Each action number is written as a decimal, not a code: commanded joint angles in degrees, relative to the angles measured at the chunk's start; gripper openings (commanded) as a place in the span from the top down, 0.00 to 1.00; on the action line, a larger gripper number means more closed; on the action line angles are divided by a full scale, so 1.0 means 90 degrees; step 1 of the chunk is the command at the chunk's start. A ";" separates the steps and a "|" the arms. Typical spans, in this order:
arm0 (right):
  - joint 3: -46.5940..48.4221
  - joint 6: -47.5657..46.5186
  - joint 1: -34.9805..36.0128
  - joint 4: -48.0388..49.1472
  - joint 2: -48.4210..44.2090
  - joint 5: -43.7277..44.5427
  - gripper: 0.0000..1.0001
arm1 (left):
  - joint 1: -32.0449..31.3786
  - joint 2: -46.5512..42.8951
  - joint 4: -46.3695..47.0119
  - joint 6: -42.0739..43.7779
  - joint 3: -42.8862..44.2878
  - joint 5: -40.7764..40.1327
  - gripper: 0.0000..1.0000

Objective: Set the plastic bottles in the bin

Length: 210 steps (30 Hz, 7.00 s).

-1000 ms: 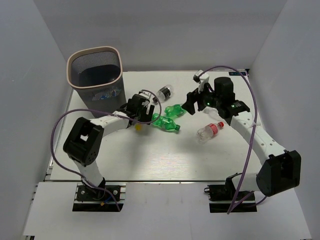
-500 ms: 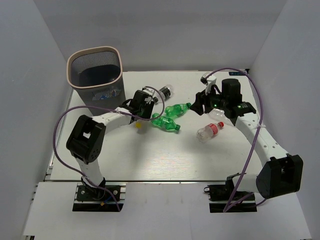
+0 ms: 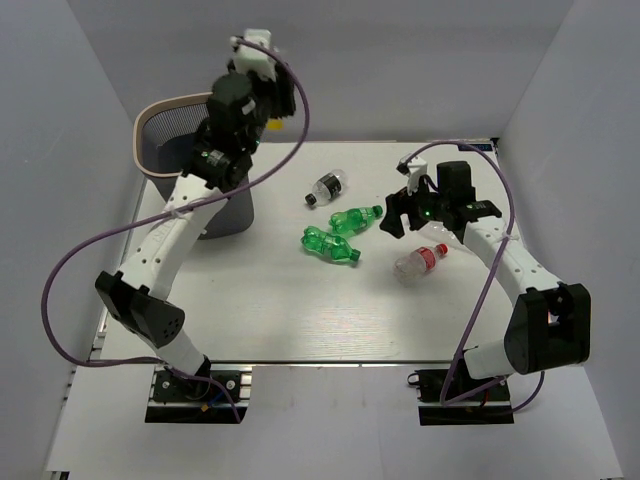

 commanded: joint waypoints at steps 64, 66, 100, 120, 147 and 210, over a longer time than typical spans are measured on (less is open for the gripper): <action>0.4921 -0.5922 0.0347 -0.3605 0.2309 -0.3614 0.87 | -0.0333 -0.2778 -0.0705 -0.2095 -0.7351 0.3769 0.00; 0.5228 -0.4573 0.0602 -0.1989 0.2378 -0.3985 0.86 | -0.0401 -0.2710 -0.0529 -0.2231 -0.7507 0.3769 0.00; 0.8293 0.1478 0.3786 0.7868 0.6527 -0.0119 0.40 | -0.1115 -0.2759 -0.0460 -0.2798 -0.7713 0.3515 0.00; 0.5874 0.1743 0.2206 0.5644 0.3259 0.0661 1.00 | -0.1291 -0.1550 -0.1084 -0.5051 -0.5859 0.1513 0.00; -0.2672 0.0013 0.0242 0.1119 -0.3618 0.0506 0.33 | -0.1291 0.1312 -0.1543 -0.8257 -0.3125 0.0234 0.00; -0.0586 -0.0484 -0.2288 0.0514 -0.0846 0.0556 0.10 | 0.1629 0.1128 -0.4502 -0.2632 0.2375 -0.2726 0.16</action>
